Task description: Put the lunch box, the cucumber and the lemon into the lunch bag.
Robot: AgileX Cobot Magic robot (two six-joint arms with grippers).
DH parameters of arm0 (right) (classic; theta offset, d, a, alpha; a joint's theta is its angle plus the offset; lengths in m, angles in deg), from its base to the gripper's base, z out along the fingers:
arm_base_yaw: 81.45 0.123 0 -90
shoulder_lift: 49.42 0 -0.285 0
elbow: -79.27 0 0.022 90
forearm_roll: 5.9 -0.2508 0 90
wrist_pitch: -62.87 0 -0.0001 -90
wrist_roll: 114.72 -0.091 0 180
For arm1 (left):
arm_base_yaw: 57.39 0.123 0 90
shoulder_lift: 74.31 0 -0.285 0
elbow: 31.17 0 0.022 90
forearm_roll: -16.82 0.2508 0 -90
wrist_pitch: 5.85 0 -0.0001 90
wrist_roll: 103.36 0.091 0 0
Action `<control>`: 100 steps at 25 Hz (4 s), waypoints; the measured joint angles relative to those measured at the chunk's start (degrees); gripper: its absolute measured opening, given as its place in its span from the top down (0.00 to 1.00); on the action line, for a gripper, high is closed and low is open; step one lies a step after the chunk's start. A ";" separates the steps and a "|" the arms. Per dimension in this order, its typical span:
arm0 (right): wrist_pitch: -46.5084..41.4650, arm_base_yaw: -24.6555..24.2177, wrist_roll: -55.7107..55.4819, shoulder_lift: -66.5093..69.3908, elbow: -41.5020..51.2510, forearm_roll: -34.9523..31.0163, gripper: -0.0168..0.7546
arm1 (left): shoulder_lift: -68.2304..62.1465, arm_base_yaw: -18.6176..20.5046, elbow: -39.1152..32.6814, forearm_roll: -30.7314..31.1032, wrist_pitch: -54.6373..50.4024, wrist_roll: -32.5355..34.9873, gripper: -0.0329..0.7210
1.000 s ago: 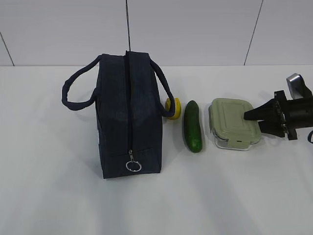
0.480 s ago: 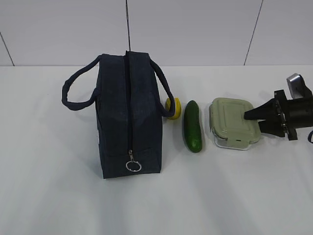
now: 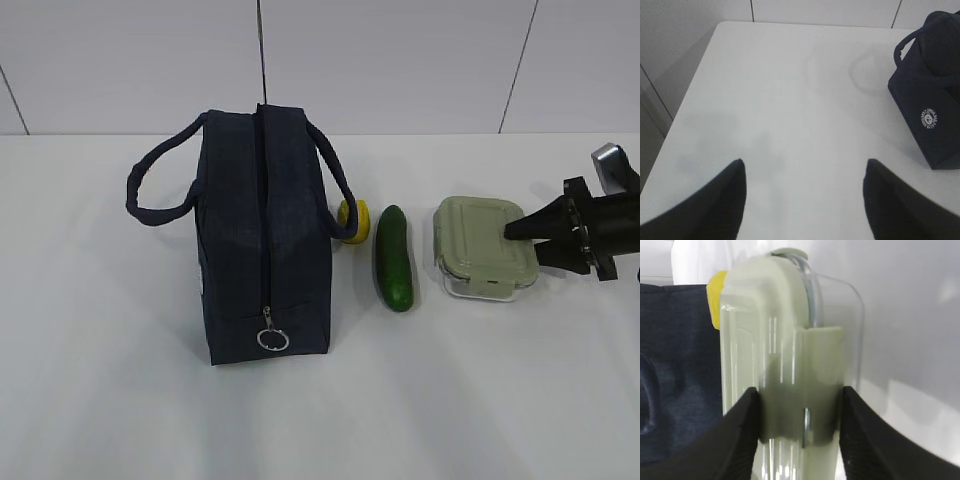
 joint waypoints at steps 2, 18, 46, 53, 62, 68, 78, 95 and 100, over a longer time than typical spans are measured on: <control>0.10 0.00 -0.14 -0.92 0.00 0.03 0.53 | 0.00 0.00 0.00 0.00 0.00 0.00 0.26; 0.10 0.00 -2.58 -5.94 0.00 0.04 0.54 | -8.58 0.00 1.47 -7.43 -3.81 5.28 0.27; -0.10 0.64 -4.54 -12.22 0.10 -1.53 0.54 | -43.51 -1.35 9.41 -44.86 9.89 26.88 0.29; -0.21 3.19 -4.54 -12.56 0.18 -1.53 0.54 | -50.61 -1.35 9.51 -57.38 12.06 35.61 0.29; -0.31 4.19 -4.66 -12.68 0.18 -1.53 0.54 | -58.13 -1.35 18.75 -62.37 9.88 39.52 0.29; -0.31 4.10 -4.66 -12.68 0.18 -1.53 0.54 | -66.08 -6.50 25.64 -60.09 7.63 38.95 0.29; -0.31 4.10 -4.98 -12.68 0.18 -1.53 0.54 | -73.43 -14.35 29.34 -44.48 10.60 26.29 0.29; -0.31 4.10 -5.25 -12.71 0.18 -1.42 0.54 | -80.77 -14.35 29.47 -50.46 16.43 25.48 0.31; -0.31 4.10 -5.35 -12.71 0.18 -1.42 0.54 | -80.77 -14.35 29.47 -51.13 17.67 25.48 0.34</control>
